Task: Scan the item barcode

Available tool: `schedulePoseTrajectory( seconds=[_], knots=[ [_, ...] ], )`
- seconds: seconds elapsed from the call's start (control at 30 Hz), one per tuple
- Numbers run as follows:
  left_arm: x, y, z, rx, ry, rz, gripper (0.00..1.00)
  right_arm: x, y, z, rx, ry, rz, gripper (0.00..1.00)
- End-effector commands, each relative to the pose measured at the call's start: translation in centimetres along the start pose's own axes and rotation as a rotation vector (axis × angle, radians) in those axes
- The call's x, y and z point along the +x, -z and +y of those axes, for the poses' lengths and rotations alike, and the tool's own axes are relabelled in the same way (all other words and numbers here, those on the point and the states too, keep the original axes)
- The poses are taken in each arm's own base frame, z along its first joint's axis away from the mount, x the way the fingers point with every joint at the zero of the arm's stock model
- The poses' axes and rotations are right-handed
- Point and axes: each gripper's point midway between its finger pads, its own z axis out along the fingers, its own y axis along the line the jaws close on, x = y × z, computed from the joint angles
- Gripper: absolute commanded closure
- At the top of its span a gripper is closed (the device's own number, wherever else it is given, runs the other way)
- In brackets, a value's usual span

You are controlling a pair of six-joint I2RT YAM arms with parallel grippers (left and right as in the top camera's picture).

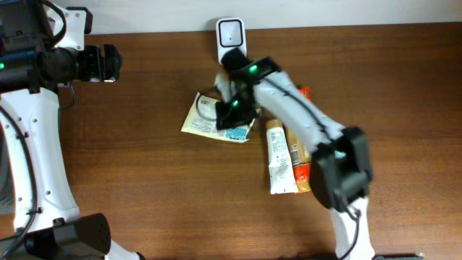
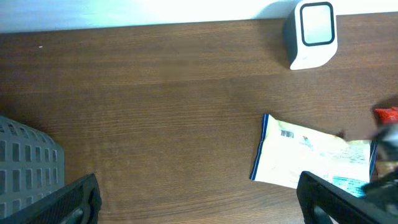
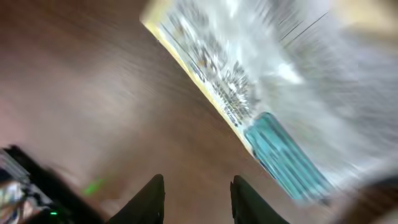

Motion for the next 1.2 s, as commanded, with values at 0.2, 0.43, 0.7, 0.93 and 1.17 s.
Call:
schedulePoseTrajectory(
  seconds=[0.2,0.43,0.7,0.93,1.17],
  knots=[
    [-0.3,0.4,0.0,0.003,-0.016,-0.013,0.01,1.5,6.3,-9.0,0.132,-0.492,-0.139,0.23],
    [-0.3,0.4,0.0,0.003,-0.016,-0.013,0.01,2.8,0.3,-8.6,0.046,-0.524,-0.108,0.23],
    [-0.3,0.4,0.0,0.003,-0.016,-0.013,0.01,2.8,-3.3,-8.1,0.075,-0.557,-0.081,0.23],
    [-0.3,0.4,0.0,0.003,-0.017,-0.013,0.01,-1.0,-10.9,-7.1,0.035,-0.464,-0.171,0.28],
    [-0.3,0.4,0.0,0.003,-0.017,-0.013,0.01,-3.7,-3.3,-2.2,-0.3,-0.193,-0.249,0.96]
  ],
)
